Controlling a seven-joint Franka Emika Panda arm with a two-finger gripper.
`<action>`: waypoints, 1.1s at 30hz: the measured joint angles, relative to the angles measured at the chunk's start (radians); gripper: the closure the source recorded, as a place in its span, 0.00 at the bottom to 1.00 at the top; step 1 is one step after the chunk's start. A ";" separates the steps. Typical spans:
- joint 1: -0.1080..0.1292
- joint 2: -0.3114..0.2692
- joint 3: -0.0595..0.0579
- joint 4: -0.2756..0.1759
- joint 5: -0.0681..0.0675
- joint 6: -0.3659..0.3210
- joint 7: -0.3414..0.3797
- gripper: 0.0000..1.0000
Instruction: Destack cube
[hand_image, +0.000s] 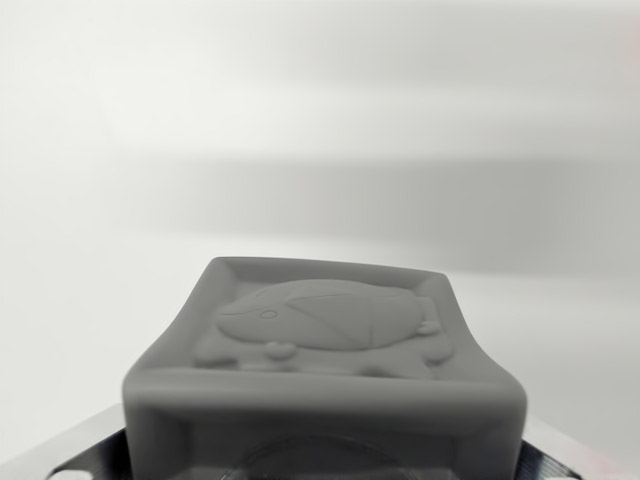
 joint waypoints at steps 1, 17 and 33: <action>0.003 0.001 0.002 -0.001 -0.001 0.002 0.008 1.00; 0.044 0.018 0.026 -0.008 -0.007 0.026 0.114 1.00; 0.090 0.040 0.044 -0.009 -0.018 0.047 0.220 1.00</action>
